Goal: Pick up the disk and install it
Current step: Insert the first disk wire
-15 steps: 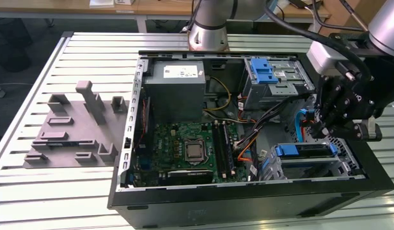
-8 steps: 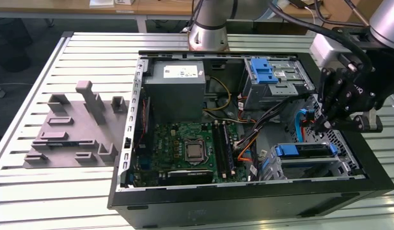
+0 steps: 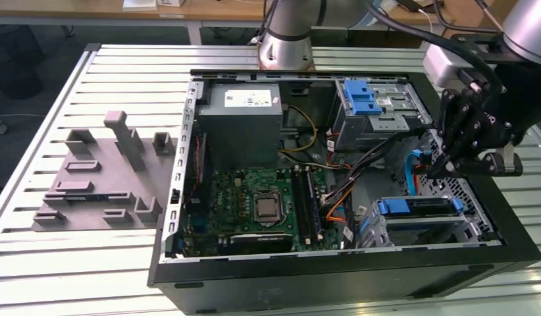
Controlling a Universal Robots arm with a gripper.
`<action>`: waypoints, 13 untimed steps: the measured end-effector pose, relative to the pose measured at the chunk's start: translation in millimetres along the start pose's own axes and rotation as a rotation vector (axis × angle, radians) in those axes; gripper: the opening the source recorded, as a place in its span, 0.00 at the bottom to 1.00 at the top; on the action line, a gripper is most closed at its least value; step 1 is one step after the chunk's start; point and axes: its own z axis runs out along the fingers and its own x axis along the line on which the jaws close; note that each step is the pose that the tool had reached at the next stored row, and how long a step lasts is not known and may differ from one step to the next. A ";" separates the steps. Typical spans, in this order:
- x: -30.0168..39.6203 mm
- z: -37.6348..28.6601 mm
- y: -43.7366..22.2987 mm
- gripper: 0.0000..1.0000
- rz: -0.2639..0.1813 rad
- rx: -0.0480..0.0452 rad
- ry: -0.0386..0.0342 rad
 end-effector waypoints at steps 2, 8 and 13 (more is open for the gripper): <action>-0.8 0.0 0.1 0.11 0.012 0.0081 -0.0004; -2.0 0.3 1.1 0.11 0.026 0.0200 -0.0020; -1.9 0.5 2.3 0.11 0.027 0.0294 -0.0029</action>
